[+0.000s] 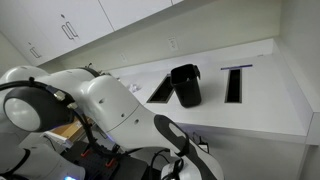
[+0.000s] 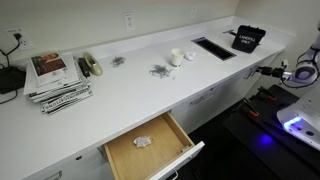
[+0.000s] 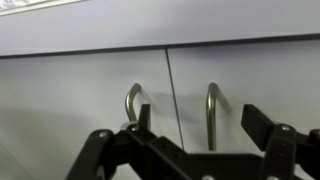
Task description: Open the right door to the cupboard on the right
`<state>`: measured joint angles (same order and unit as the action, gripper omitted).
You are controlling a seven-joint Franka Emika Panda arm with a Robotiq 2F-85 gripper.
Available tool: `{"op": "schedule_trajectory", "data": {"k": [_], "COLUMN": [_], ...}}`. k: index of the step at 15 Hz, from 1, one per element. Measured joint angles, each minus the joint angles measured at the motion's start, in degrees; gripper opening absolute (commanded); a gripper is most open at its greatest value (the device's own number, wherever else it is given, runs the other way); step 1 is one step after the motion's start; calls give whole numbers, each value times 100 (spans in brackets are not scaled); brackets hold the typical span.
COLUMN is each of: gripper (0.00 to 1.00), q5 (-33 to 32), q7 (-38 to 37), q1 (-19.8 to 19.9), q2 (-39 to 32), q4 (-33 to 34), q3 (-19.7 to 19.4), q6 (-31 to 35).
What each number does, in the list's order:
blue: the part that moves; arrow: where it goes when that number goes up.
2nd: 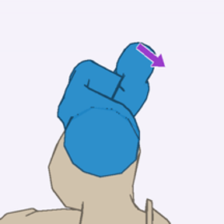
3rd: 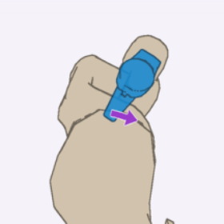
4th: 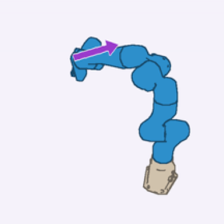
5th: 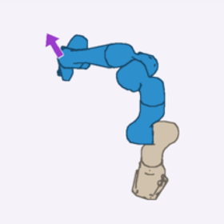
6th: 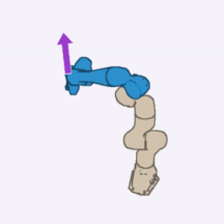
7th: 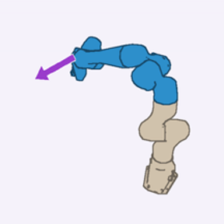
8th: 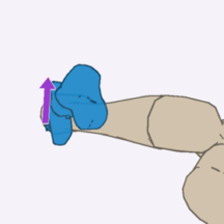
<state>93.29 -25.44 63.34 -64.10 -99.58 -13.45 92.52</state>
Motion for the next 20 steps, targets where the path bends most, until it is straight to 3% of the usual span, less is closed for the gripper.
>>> {"op": "schedule_trajectory", "data": {"k": [8,15,20], "gripper": [1,3,3], "q5": [18,55,-279], "q7": [0,159,302], "q1": [-62,-50,150], "q2": [-116,-123,-155], "q4": [142,159,144], "q3": [-56,-163,-532], "q6": [129,113,-232]}}
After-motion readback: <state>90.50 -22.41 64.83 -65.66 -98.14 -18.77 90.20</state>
